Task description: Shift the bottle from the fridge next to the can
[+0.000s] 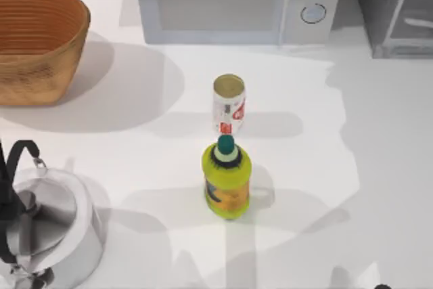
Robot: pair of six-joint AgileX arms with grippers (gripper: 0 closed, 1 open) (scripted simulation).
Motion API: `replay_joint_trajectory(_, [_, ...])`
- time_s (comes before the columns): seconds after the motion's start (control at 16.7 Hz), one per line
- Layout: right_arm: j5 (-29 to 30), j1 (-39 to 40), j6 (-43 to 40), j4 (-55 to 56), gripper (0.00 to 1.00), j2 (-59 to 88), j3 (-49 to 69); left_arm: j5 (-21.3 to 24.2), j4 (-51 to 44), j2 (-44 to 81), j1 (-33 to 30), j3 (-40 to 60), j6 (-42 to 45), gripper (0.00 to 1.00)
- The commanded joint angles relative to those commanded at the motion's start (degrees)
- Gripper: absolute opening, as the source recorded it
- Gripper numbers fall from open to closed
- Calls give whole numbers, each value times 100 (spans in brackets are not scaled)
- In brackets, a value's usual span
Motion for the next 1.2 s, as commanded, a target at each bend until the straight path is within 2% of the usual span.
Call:
replay_joint_trajectory(0.24, [74,68,-3,-357,100,409,773,0,0,0,0,0,0,100])
replay_joint_trajectory(0.54, [87,81,-4,-423,100,478,900,0,0,0,0,0,0,100])
replay_joint_trajectory(1.2, [87,81,-4,-423,17,478,900,0,0,0,0,0,0,100])
